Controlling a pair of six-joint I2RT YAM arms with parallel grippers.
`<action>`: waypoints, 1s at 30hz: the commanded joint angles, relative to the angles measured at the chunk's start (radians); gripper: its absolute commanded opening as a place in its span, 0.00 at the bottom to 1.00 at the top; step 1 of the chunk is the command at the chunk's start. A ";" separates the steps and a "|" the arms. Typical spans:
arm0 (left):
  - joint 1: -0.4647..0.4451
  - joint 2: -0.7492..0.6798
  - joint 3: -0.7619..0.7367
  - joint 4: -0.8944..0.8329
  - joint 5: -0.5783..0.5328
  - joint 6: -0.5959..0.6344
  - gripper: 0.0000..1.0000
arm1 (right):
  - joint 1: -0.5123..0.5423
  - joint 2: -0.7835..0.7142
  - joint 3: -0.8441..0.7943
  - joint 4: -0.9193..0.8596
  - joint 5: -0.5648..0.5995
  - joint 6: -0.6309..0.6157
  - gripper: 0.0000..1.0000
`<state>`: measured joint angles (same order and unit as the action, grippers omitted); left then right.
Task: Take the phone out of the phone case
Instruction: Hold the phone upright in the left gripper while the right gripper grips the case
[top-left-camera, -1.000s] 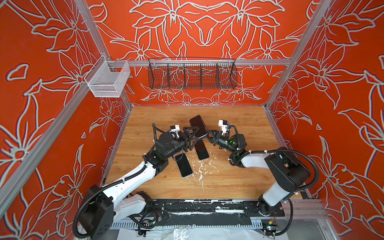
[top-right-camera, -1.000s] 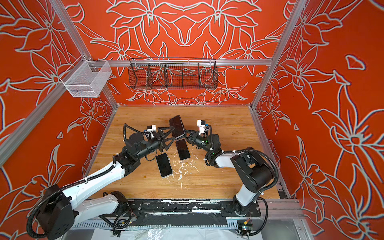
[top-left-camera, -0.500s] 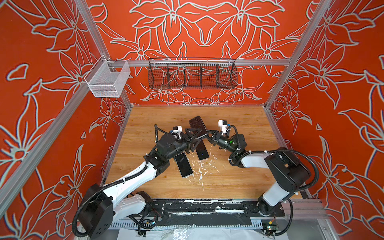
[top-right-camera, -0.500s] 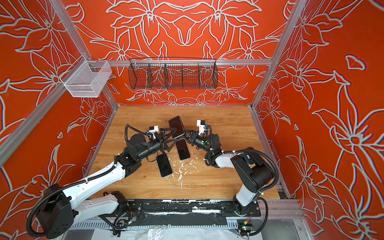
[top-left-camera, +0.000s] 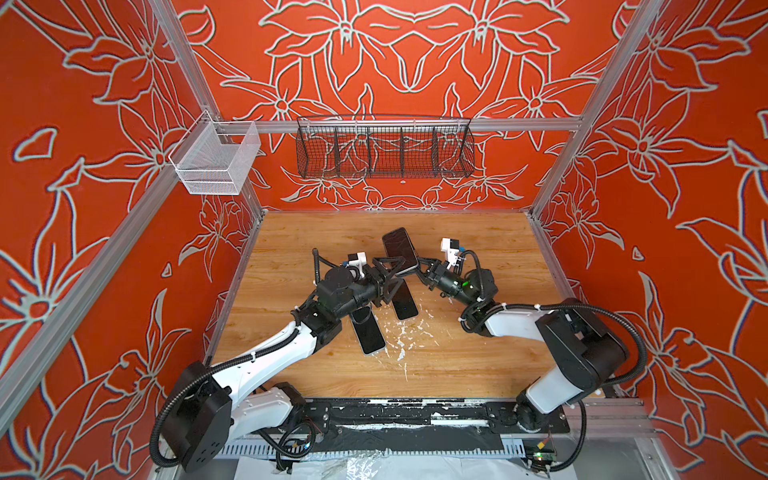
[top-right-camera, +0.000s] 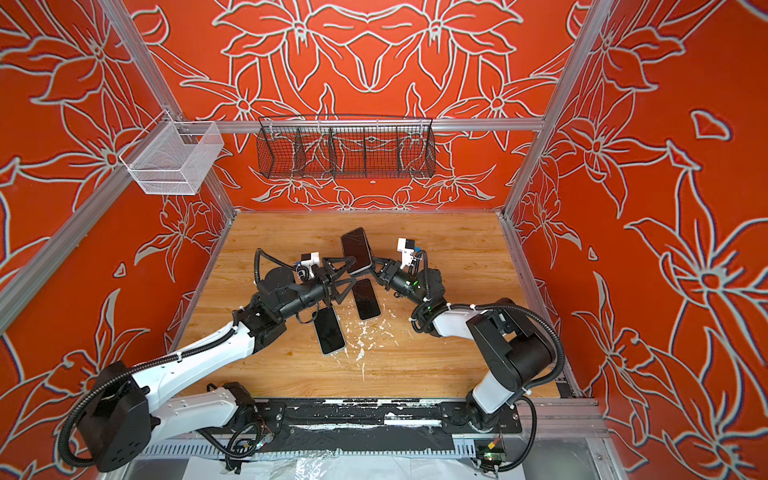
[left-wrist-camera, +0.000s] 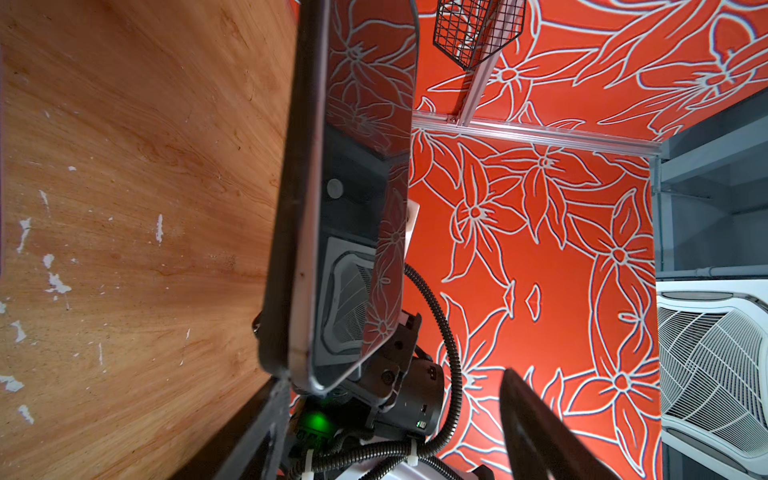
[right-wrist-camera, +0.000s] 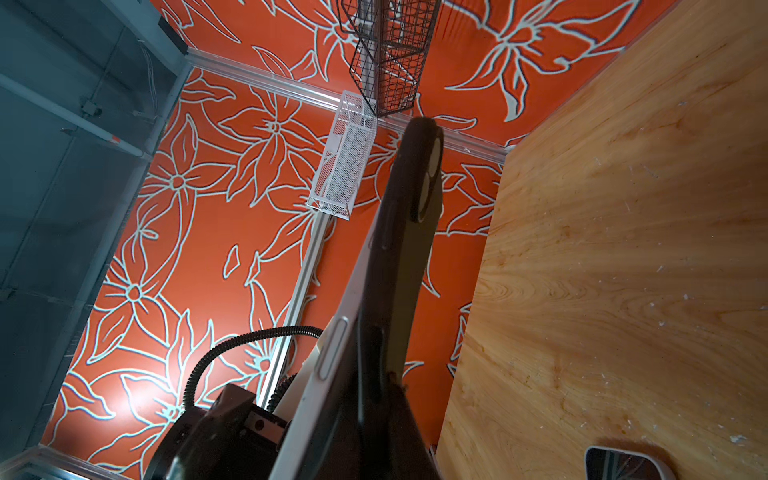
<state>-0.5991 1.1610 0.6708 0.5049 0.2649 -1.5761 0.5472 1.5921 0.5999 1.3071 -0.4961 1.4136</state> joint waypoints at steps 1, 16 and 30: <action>0.000 0.015 -0.014 0.048 -0.051 0.004 0.72 | 0.003 -0.054 -0.018 0.103 -0.004 -0.005 0.03; -0.011 0.019 0.026 0.054 0.011 -0.005 0.69 | 0.002 -0.057 -0.024 0.101 0.006 -0.013 0.03; -0.037 0.000 0.013 0.078 0.024 -0.019 0.70 | 0.000 -0.037 -0.007 0.101 0.018 -0.019 0.03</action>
<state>-0.6296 1.1824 0.6712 0.5301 0.2737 -1.5879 0.5457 1.5581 0.5606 1.3144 -0.4866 1.4063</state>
